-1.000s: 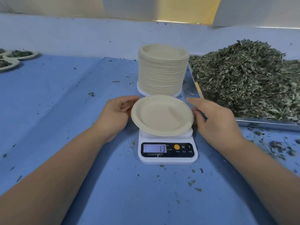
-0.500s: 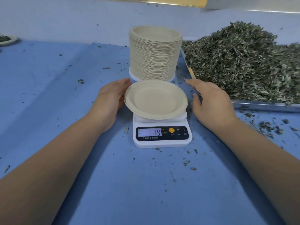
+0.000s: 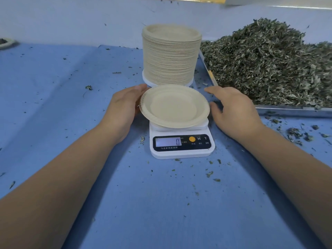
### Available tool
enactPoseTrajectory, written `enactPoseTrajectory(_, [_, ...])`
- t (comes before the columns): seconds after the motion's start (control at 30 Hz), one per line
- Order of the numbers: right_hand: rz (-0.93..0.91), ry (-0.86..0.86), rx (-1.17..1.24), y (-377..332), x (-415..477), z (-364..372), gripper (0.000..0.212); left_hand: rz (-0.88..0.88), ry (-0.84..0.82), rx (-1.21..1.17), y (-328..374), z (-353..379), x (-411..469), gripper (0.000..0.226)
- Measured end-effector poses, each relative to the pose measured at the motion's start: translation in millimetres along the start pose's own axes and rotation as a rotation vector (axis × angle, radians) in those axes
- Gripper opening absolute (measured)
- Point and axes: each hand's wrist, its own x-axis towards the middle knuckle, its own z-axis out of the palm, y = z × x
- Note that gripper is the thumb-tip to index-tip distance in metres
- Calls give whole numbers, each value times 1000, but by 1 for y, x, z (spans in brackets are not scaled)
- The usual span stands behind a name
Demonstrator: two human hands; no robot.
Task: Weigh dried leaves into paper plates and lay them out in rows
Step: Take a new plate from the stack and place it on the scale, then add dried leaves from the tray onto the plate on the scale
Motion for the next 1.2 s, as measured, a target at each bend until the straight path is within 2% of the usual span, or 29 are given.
enactPoseTrajectory(0.2, [29,-62,35,-2,0,-6,50,-72,93,-50,-2,-1,4,21])
enactPoseTrajectory(0.33, [94,6,36,4,16,-15,41,-59,79,-33,-2,1,4,28])
enactPoseTrajectory(0.43, [194,-17,-31,16,52,-20,47,-74,109,-66,-7,-2,7,25])
enactPoseTrajectory(0.5, [219,-25,-80,28,80,-23,55,-88,130,-92,-9,-2,9,32])
enactPoseTrajectory(0.57, [208,-15,-248,43,110,-25,61,-95,135,-100,-10,-3,10,37])
enactPoseTrajectory(0.67, [285,-149,-596,68,144,-24,79,-98,140,-106,-11,-2,10,22])
enactPoseTrajectory(0.77, [426,-311,-672,95,157,-17,93,-91,153,-103,-11,-1,10,20])
enactPoseTrajectory(0.87, [421,-384,-674,109,150,-5,73,-90,152,-109,-10,0,11,21])
enactPoseTrajectory(0.97, [316,-285,-725,109,140,6,52,-83,148,-102,-11,0,11,24])
enactPoseTrajectory(1.1, [201,-230,-654,96,138,2,43,-87,157,-91,-11,0,12,24])
enactPoseTrajectory(1.2, [144,-120,-532,87,140,-9,38,-90,158,-81,-11,0,11,25])
